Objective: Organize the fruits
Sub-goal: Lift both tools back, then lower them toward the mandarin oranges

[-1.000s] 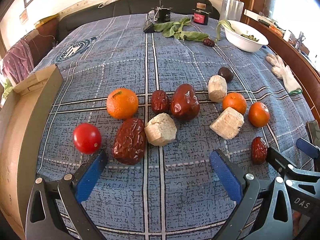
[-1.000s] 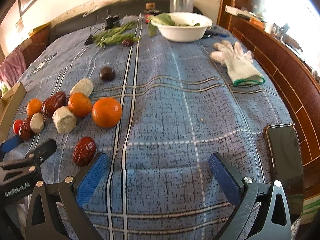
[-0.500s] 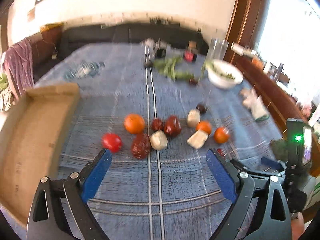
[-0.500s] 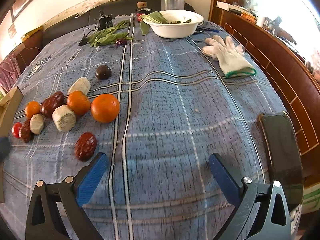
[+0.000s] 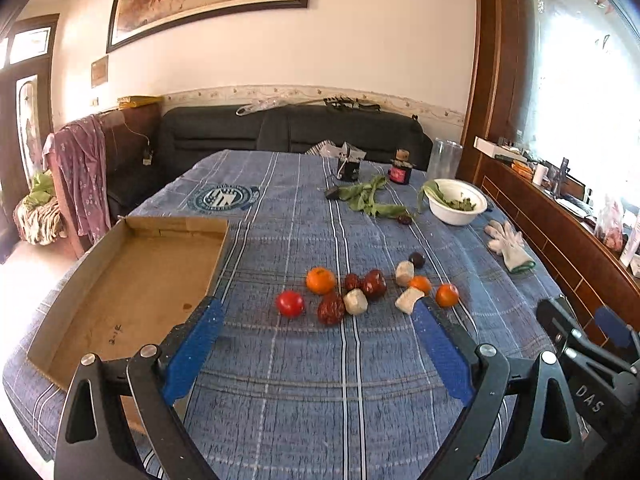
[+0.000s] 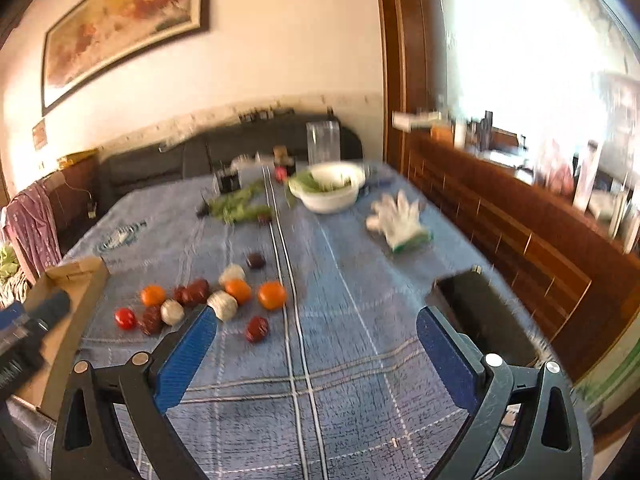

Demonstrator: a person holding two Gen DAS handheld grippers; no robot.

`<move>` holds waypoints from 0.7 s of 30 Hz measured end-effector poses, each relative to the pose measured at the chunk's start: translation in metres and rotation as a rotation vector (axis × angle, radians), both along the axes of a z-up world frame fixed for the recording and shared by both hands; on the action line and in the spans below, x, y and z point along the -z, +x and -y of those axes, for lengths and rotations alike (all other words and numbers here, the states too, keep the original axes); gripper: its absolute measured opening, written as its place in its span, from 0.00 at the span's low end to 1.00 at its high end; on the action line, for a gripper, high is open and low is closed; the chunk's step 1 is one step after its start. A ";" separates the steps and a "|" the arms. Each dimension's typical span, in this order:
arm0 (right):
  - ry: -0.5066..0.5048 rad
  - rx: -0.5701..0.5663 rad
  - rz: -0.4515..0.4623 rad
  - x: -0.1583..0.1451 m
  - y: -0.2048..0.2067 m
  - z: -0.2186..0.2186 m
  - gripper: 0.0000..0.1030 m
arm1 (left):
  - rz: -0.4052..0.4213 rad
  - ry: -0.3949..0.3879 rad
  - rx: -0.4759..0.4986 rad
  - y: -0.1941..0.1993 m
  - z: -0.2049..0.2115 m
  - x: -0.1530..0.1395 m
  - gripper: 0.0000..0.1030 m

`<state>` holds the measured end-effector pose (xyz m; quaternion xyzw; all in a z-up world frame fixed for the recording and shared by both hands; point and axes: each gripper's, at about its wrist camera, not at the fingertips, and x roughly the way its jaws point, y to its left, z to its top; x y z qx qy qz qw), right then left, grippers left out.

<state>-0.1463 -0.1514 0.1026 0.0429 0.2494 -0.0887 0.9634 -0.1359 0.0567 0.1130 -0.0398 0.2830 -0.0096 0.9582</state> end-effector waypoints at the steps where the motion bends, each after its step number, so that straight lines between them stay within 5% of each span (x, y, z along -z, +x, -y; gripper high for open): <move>1: -0.004 -0.009 0.009 -0.002 -0.003 -0.004 0.99 | 0.002 -0.002 0.003 -0.003 -0.001 0.000 0.93; 21: 0.022 -0.072 -0.050 0.016 -0.003 -0.023 0.99 | 0.064 -0.026 -0.018 -0.024 -0.018 -0.006 0.94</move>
